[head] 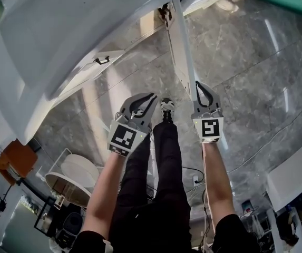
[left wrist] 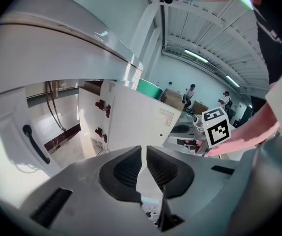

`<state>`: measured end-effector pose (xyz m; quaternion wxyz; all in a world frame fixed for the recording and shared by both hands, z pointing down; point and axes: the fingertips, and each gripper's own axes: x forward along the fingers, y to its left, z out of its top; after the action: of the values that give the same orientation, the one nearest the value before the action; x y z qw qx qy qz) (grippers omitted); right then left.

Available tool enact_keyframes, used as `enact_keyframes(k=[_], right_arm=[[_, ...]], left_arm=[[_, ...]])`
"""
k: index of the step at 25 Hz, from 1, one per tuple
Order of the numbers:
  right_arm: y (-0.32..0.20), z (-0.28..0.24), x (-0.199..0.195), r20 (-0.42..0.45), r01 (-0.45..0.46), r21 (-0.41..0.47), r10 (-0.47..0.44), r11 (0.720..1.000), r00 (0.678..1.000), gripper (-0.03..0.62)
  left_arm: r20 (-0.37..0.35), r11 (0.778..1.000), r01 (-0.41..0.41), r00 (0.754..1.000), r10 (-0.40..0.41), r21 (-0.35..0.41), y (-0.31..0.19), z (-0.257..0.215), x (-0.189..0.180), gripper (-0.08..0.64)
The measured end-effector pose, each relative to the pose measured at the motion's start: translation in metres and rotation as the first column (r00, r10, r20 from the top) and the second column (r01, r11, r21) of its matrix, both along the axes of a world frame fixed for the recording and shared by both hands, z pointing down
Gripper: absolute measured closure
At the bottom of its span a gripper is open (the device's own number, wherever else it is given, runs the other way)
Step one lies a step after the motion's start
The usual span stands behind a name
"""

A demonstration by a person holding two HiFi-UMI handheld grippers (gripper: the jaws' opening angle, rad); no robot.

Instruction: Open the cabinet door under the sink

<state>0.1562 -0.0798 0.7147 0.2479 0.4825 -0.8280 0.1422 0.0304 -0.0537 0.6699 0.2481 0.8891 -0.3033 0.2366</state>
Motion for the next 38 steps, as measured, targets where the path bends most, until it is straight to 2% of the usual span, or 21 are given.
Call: enact_keyframes(k=[4, 8, 12, 20, 24, 28, 34, 38], right_arm=[[-0.003, 0.001, 0.017, -0.031, 0.107, -0.046, -0.108, 0.993, 0.994, 0.502], [-0.012, 0.003, 0.041, -0.100, 0.125, -0.048, -0.130, 0.991, 0.986, 0.509], [-0.018, 0.006, 0.054, -0.111, 0.158, -0.072, -0.165, 0.985, 0.980, 0.509], [-0.032, 0.004, 0.096, -0.095, 0.032, -0.108, -0.042, 0.994, 0.995, 0.515], [-0.018, -0.001, 0.108, -0.105, 0.053, -0.124, -0.066, 0.991, 0.992, 0.487], [0.015, -0.011, 0.096, -0.080, 0.058, -0.161, -0.072, 0.985, 0.994, 0.487], [0.095, -0.045, 0.038, 0.020, 0.124, -0.263, -0.123, 0.957, 0.992, 0.515], [0.118, -0.090, 0.001, 0.051, 0.153, -0.257, -0.145, 0.954, 0.988, 0.515]], left_arm=[[0.008, 1.000, 0.004, 1.000, -0.004, 0.010, -0.005, -0.007, 0.011, 0.522], [0.006, 1.000, 0.012, 1.000, -0.012, 0.012, -0.008, -0.011, 0.020, 0.522], [0.009, 1.000, 0.013, 1.000, -0.013, 0.014, -0.009, -0.015, 0.027, 0.522], [0.024, 1.000, -0.002, 1.000, 0.002, 0.000, -0.005, -0.016, 0.041, 0.522], [0.030, 1.000, -0.016, 0.999, 0.016, -0.014, 0.001, -0.017, 0.049, 0.522], [0.027, 1.000, -0.025, 0.999, 0.025, -0.011, 0.006, -0.032, 0.049, 0.522], [0.049, 0.998, -0.066, 0.997, 0.066, -0.005, 0.026, -0.072, 0.039, 0.522], [0.053, 0.996, -0.086, 0.995, 0.084, 0.027, 0.037, -0.112, 0.024, 0.522]])
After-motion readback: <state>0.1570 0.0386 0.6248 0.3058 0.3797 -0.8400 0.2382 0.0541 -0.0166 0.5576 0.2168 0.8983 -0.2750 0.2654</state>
